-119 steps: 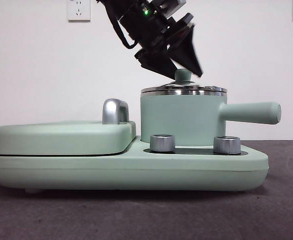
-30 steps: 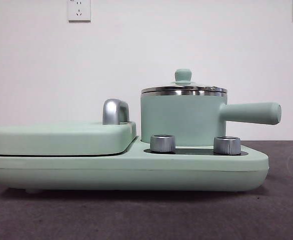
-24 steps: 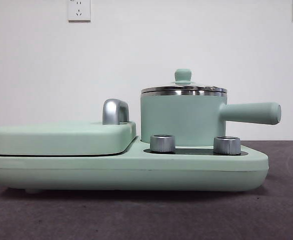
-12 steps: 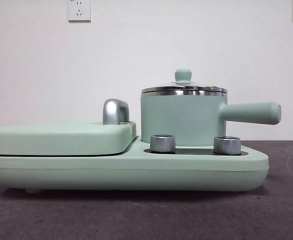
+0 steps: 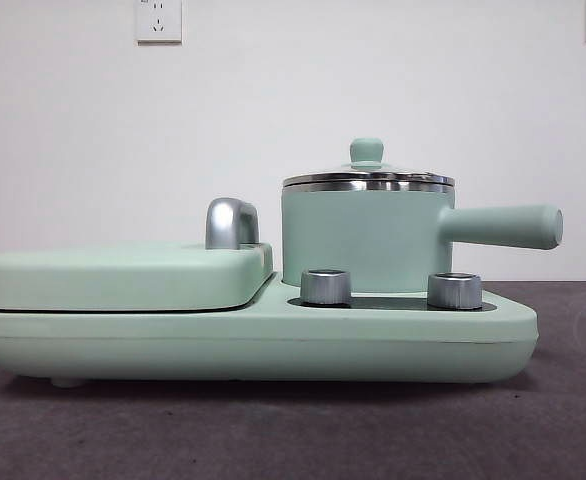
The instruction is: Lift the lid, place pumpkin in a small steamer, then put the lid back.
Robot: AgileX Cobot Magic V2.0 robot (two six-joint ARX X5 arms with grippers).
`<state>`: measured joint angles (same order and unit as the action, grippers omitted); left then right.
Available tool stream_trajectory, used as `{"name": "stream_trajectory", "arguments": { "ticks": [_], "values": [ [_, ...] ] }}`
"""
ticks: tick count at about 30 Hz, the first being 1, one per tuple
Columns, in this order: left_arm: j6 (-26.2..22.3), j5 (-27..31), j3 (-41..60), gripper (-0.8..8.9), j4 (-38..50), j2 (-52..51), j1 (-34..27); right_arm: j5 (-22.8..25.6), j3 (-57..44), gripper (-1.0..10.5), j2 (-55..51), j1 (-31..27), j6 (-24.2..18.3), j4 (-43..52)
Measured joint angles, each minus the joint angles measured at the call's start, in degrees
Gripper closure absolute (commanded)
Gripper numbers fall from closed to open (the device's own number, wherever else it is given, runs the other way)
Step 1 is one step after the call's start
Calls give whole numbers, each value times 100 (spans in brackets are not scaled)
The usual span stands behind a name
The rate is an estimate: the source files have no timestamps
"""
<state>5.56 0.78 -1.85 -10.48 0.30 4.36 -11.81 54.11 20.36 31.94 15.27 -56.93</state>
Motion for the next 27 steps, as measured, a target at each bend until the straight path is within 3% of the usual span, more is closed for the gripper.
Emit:
{"name": "stream_trajectory", "arguments": {
  "ticks": [8, 12, 16, 22, 27],
  "values": [
    [0, 0, 0, 807, 0, 0, 0, -33, -1408, 910, -487, -1320, -114, 1545],
    [0, 0, 0, 807, 0, 0, 0, 31, -2754, 910, -789, -1904, -157, 3338],
    [0, 0, 0, 807, 0, 0, 0, 590, -3991, 910, -1091, -2310, -203, 4872],
    [0, 0, 0, 807, 0, 0, 0, 1532, -4815, 913, -1445, -2546, -413, 4944],
    [0, 0, 0, 807, 0, 0, 0, 1606, -5095, 926, -1692, -2704, -968, 4872]
  ]
}}
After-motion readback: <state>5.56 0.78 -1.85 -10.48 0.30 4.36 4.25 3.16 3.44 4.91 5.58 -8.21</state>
